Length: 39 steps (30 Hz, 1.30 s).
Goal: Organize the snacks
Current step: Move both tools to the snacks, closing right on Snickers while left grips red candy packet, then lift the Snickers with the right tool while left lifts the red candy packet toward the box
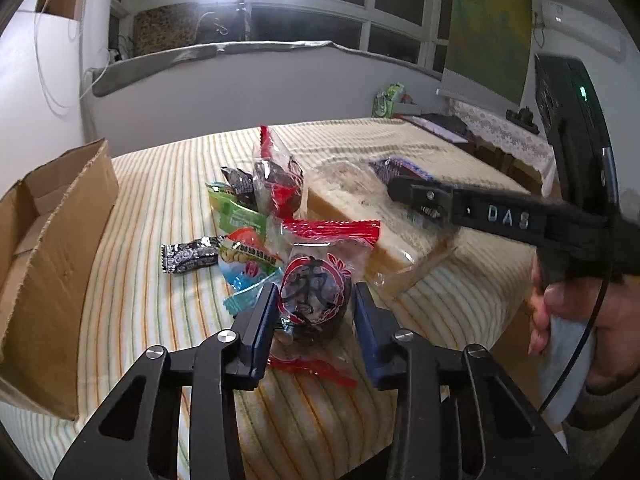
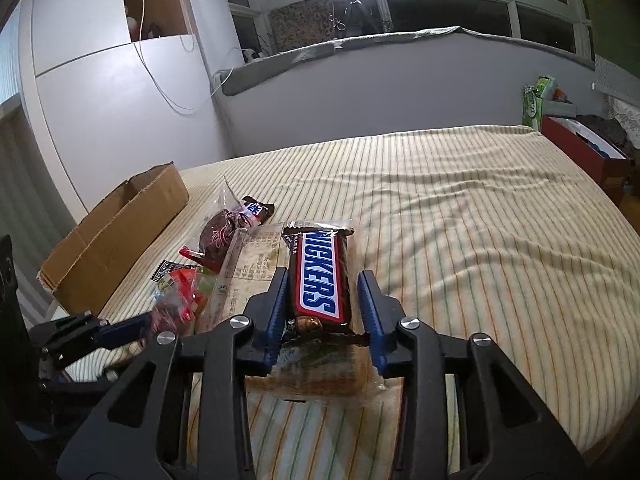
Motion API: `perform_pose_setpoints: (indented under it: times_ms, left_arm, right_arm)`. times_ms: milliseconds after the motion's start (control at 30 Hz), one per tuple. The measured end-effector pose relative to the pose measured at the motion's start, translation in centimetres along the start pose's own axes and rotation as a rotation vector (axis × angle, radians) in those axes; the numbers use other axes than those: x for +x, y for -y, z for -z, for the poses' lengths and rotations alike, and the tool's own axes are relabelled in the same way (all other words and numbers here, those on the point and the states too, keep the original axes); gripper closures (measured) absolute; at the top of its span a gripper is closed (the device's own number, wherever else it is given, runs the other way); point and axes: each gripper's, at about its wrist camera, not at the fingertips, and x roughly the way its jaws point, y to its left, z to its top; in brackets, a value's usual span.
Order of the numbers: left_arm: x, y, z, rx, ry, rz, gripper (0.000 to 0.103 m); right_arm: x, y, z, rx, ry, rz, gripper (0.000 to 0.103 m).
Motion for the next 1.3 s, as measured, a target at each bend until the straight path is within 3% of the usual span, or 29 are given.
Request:
perform_pose_setpoints:
  times_ms: [433, 800, 1000, 1300]
  left_arm:
    - [-1.9, -0.3, -0.3, -0.015, 0.064, -0.012, 0.071]
    - [-2.2, -0.5, 0.2, -0.024, 0.061, -0.020, 0.071]
    - [-2.8, -0.7, -0.4, -0.028, 0.080, -0.036, 0.071]
    - [-5.3, -0.6, -3.4, -0.007, 0.166, -0.062, 0.071]
  right_arm:
    - [-2.5, -0.2, 0.2, 0.017, 0.050, 0.036, 0.069]
    - [-1.0, 0.1, 0.7, 0.035, -0.020, 0.004, 0.070]
    - [-2.5, 1.7, 0.5, 0.158, 0.047, -0.062, 0.073]
    - [-7.2, -1.2, -2.9, 0.046, 0.169, 0.026, 0.073]
